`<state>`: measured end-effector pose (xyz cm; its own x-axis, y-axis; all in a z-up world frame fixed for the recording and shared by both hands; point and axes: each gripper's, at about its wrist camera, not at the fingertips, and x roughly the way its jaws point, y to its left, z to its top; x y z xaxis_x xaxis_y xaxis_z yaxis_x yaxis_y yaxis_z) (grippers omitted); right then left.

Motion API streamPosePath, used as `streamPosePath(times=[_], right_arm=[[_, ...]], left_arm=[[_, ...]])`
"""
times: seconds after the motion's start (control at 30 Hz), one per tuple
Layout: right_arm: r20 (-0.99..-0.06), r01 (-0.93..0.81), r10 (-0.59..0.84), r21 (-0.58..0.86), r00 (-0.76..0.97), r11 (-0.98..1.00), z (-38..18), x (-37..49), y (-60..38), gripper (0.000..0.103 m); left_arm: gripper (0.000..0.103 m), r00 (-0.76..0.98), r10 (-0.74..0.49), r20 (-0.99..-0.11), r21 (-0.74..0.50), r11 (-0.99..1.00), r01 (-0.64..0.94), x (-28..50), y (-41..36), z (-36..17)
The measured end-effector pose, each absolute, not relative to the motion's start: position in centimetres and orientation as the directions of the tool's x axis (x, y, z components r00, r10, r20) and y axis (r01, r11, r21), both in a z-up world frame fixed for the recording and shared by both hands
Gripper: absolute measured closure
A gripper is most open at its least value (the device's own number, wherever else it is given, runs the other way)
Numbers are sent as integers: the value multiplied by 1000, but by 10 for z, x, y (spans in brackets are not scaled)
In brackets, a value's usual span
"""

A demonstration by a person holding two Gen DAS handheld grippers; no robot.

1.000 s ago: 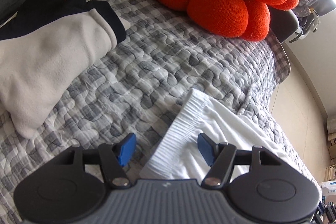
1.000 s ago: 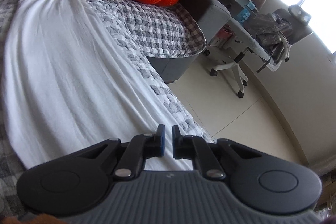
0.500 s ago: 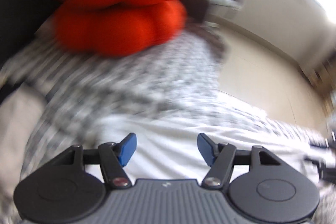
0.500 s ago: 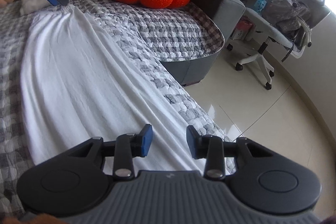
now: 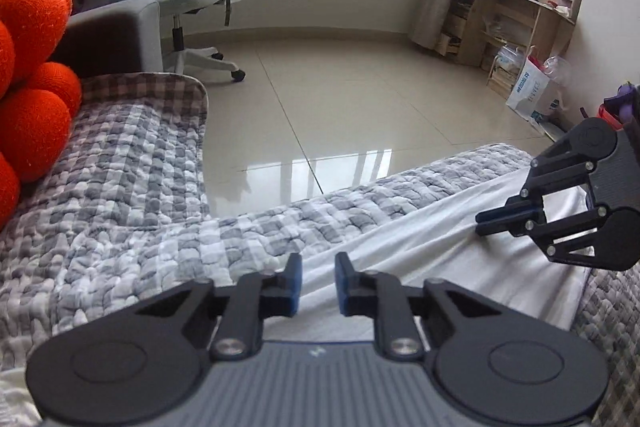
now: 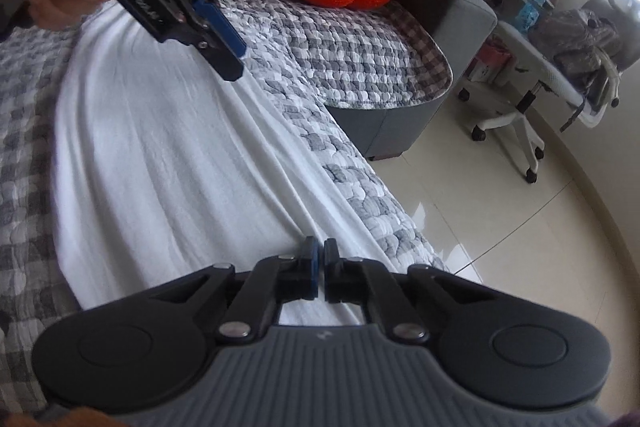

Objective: Fold clothes

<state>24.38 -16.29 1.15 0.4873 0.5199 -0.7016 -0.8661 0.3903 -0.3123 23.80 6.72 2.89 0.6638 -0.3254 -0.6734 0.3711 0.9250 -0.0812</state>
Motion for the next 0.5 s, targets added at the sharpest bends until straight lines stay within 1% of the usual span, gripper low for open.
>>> streamPosePath(times=[0.07, 0.2, 0.23, 0.27, 0.3, 0.4, 0.5], right_arm=[[-675, -858, 537, -327, 506, 397, 12, 240, -168, 102], [-631, -841, 560, -343, 537, 419, 17, 238, -173, 103], [-621, -833, 559, -358, 550, 422, 19, 237, -173, 103], [-614, -827, 557, -372, 560, 421, 20, 237, -173, 103], [-608, -822, 555, -385, 568, 420, 22, 236, -173, 103], [-602, -817, 553, -403, 576, 413, 22, 235, -170, 103], [-592, -806, 547, -429, 592, 408, 21, 235, -167, 103]], left_arm=[[91, 671, -357, -650, -85, 911, 403, 236, 71, 24], [90, 660, -378, -650, -74, 895, 439, 237, 67, 22], [82, 662, -379, -647, -69, 893, 444, 239, 65, 23], [66, 667, -391, -635, -71, 888, 454, 238, 64, 25], [63, 671, -405, -621, -73, 883, 465, 238, 63, 28], [60, 661, -481, -576, -78, 838, 541, 228, 57, 37], [60, 627, -498, -599, -73, 814, 576, 236, 48, 34]])
